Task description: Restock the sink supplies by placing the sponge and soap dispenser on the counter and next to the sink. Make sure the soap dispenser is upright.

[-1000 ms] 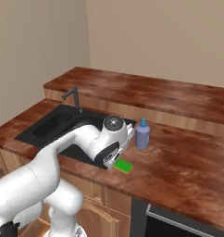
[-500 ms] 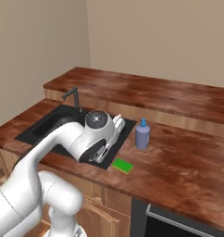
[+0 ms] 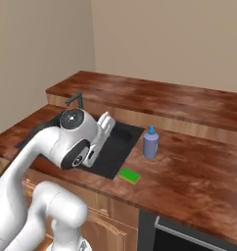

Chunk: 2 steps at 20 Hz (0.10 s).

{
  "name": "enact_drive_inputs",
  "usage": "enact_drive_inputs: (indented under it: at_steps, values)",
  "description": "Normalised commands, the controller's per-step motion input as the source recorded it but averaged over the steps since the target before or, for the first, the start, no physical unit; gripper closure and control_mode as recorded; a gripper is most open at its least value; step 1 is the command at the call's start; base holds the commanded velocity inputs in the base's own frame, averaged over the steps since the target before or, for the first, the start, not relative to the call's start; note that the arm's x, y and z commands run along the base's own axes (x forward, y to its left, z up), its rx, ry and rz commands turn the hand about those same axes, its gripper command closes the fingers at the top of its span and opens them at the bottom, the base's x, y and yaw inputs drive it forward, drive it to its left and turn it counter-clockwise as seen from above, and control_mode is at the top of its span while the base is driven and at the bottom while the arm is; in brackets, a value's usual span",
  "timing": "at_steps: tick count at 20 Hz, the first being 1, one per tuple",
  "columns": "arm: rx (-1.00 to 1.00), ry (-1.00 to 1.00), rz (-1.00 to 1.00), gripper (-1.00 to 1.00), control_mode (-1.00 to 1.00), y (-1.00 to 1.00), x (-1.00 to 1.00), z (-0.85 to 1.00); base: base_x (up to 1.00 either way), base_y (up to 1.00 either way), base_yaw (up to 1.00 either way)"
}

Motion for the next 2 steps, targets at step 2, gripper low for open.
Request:
enact_drive_inputs:
  at_steps: [2]
  values:
    - [-0.07,0.0,0.0,-1.0,-1.0,0.5,-0.03,0.19,0.0,0.0,0.0]
